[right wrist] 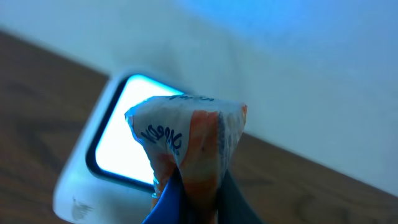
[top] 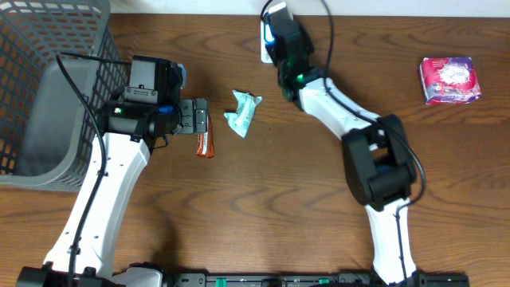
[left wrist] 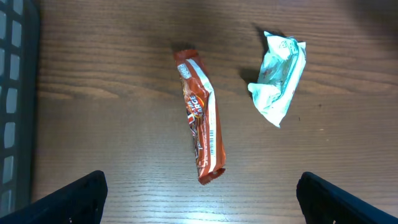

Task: Scan the item barcode
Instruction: 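Hold the orange-white package up in front of the scanner, then carry the orange-white package right and drop it beside the purple package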

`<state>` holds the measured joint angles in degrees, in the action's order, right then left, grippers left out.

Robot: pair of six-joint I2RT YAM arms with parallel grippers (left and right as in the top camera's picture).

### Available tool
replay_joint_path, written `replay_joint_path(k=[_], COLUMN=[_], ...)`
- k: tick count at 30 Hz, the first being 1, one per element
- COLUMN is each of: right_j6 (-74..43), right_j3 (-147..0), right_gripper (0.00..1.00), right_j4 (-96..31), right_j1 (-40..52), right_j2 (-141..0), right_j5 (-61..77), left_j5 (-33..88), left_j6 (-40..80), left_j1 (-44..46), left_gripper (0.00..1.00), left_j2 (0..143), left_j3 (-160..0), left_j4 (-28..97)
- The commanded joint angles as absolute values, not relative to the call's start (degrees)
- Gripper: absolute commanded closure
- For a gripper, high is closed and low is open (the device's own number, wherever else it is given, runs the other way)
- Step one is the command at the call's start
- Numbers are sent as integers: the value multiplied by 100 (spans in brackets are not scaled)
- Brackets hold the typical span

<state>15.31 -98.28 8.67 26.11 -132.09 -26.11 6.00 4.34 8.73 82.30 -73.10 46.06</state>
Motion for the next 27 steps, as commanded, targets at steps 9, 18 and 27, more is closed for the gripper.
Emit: replay_joint_path(k=[9,18,27], right_j6=[1129,-222,-1146], right_j3=[-9859,-9859,-9845], right_gripper=[99,99,99], right_j4=[1253,-893,-3041], right_j1=[2655,1459,-104], right_j2=[-12860,-12027,-12095], right_j5=[-3977,-4038,-3618], left_j5=[548,548,548], left_j6=[460,460,460], left_j1=[871,871,871], left_gripper=[2,2,2], left_j2=[8252,8252,8252], left_j3=[-7319,-7319,-7319], left_j4=[4604,4604,4604])
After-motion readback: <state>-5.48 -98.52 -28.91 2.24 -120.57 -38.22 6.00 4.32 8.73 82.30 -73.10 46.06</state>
